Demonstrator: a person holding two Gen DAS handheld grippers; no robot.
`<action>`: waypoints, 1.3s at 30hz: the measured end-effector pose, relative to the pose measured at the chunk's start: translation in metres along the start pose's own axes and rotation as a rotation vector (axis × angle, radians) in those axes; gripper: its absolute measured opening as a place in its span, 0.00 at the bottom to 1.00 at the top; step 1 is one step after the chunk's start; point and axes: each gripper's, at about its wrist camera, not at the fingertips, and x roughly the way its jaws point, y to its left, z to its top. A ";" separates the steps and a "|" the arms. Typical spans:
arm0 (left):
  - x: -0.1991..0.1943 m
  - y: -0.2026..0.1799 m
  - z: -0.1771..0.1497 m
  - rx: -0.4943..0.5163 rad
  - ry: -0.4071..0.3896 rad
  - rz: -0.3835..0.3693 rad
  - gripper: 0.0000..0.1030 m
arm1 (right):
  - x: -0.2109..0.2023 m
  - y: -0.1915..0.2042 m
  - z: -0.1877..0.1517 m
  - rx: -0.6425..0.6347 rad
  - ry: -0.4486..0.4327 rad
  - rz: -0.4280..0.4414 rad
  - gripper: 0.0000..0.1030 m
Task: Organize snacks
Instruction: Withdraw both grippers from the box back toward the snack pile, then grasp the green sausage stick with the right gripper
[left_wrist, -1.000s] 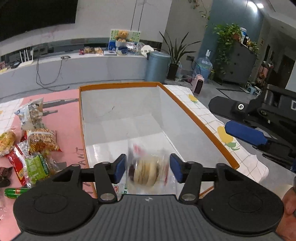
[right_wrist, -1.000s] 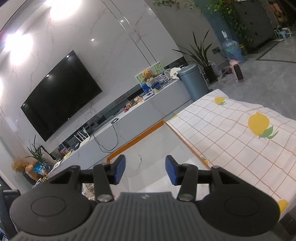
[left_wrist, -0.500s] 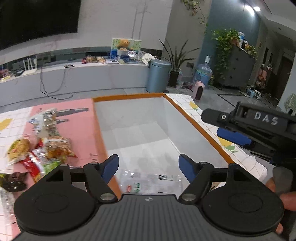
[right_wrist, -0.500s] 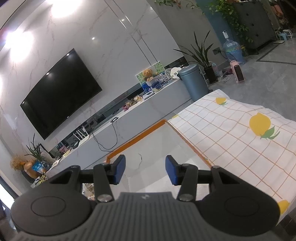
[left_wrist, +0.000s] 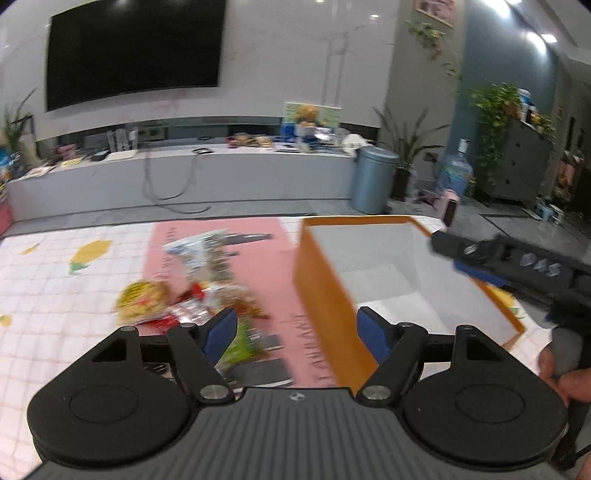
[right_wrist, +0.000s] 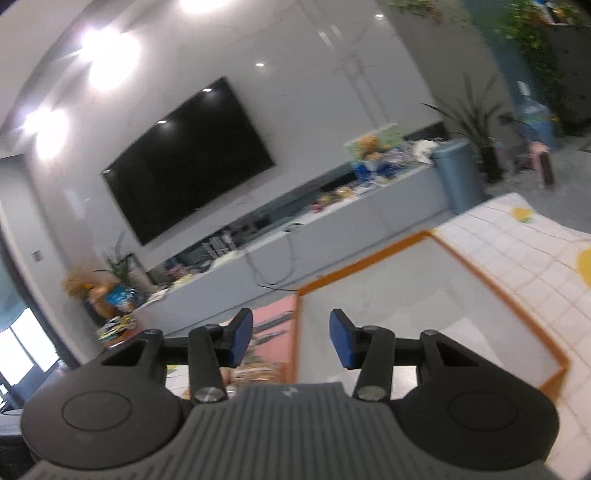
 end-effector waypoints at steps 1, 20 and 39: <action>-0.003 0.009 -0.002 -0.013 0.001 0.011 0.84 | 0.000 0.004 -0.001 -0.010 -0.011 0.018 0.43; -0.008 0.127 -0.050 -0.229 0.013 0.089 0.84 | 0.037 0.104 -0.073 -0.347 0.045 0.293 0.42; 0.008 0.181 -0.069 -0.371 0.129 0.172 0.84 | 0.118 0.125 -0.158 -0.583 0.326 0.216 0.61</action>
